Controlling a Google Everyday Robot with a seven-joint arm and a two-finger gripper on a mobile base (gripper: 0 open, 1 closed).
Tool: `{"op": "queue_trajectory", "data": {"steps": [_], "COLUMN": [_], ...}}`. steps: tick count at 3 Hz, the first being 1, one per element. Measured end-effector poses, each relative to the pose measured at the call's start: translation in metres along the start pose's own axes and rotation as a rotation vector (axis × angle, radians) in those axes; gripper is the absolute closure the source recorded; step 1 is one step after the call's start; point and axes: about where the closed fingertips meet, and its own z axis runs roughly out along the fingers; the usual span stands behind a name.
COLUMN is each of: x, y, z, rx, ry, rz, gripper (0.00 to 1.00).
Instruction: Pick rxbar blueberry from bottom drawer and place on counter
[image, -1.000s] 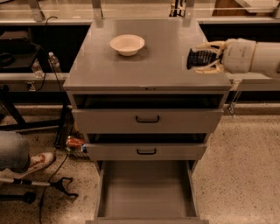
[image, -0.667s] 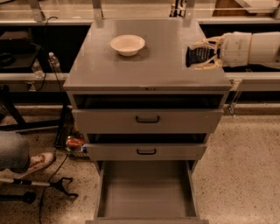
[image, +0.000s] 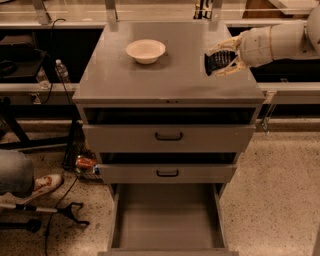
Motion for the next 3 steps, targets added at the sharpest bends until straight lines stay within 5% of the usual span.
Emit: {"op": "queue_trajectory", "data": {"steps": [1,3], "x": [0.007,0.023], "y": [0.000,0.002], "z": [0.015,0.042], "rx": [-0.063,-0.157], "ry": [0.007,0.029], "rz": [-0.047,-0.105], "gripper": [1.00,0.50]}}
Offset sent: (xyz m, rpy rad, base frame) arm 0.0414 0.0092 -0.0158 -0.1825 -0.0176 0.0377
